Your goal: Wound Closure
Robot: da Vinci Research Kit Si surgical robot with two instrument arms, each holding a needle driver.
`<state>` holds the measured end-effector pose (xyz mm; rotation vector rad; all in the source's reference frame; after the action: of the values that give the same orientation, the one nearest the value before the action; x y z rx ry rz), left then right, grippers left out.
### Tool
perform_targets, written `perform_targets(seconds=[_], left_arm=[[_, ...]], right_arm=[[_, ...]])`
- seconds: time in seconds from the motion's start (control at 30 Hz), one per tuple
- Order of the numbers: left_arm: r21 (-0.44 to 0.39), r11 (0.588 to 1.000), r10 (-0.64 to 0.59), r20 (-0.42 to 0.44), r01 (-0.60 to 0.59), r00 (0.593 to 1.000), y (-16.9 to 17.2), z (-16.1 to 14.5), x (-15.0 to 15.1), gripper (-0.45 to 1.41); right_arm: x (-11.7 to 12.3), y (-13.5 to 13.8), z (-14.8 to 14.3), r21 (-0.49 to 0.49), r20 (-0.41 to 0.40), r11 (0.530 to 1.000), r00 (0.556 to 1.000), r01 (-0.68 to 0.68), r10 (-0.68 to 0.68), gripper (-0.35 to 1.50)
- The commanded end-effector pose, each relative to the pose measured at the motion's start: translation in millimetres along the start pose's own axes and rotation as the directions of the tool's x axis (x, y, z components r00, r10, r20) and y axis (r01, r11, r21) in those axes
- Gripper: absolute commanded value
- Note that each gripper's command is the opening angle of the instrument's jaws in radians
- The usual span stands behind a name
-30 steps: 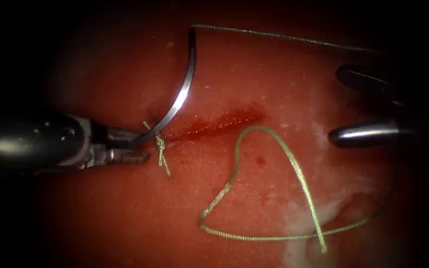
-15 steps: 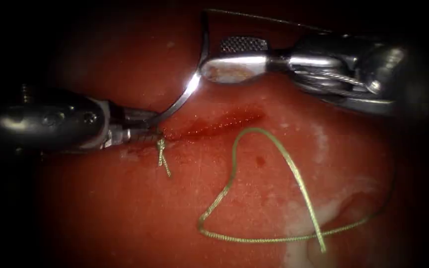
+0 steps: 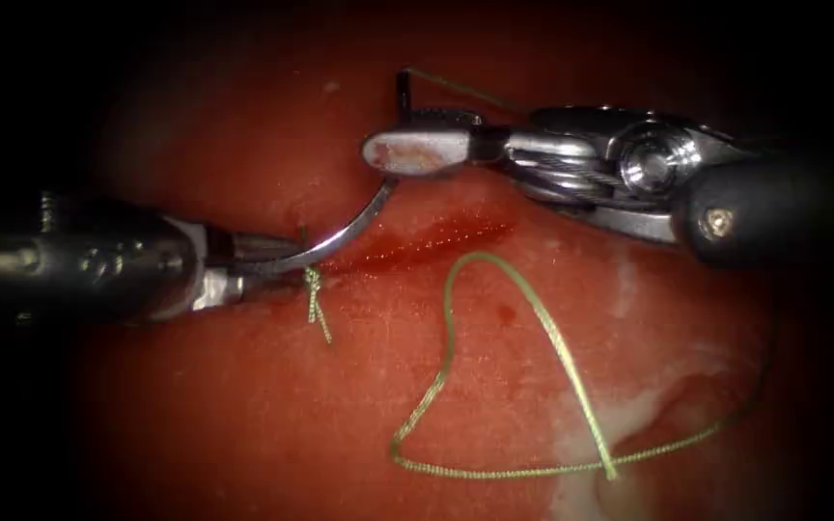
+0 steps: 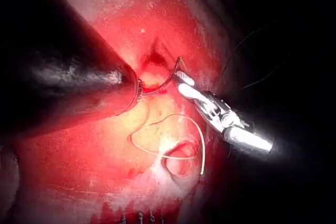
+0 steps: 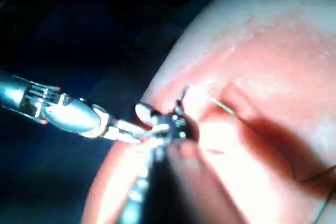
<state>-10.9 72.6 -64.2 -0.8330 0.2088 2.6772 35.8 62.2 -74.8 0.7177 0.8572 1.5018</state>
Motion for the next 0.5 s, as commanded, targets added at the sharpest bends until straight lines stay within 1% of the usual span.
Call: perform_targets(seconds=[0.03,0.1,0.17,0.27,0.4,0.5], left_arm=[[-0.001,1.000,-0.001,0.000,0.001,1.000,0.3,0.6,0.0,-0.35],[0.003,1.000,-0.001,0.003,0.001,1.000,-0.1,0.5,-0.3,-0.35],[0.004,1.000,-0.001,0.003,0.001,1.000,-0.2,0.5,-0.4,-0.35],[0.006,1.000,0.007,0.003,-0.007,1.000,0.0,0.3,-0.2,-0.35],[0.018,0.999,0.041,-0.008,-0.041,0.999,0.2,0.4,0.2,-0.35],[0.020,0.999,0.046,-0.017,-0.046,0.999,0.2,-0.3,0.6,-0.35]], right_arm=[[-0.3,-0.1,0.5,0.006,0.003,1.000,1.000,0.004,-0.004,1.21],[-0.4,0.0,-0.3,0.010,0.008,1.000,1.000,0.006,-0.006,1.21],[-0.4,0.2,-0.3,0.012,0.011,1.000,1.000,0.007,-0.007,1.21],[-0.7,0.0,1.1,0.020,0.017,1.000,1.000,-0.005,0.005,1.25],[-0.7,-0.2,2.1,0.040,0.027,0.998,0.998,-0.050,0.049,1.23],[-0.9,0.6,2.5,0.044,0.030,0.997,0.998,-0.063,0.062,1.23]])
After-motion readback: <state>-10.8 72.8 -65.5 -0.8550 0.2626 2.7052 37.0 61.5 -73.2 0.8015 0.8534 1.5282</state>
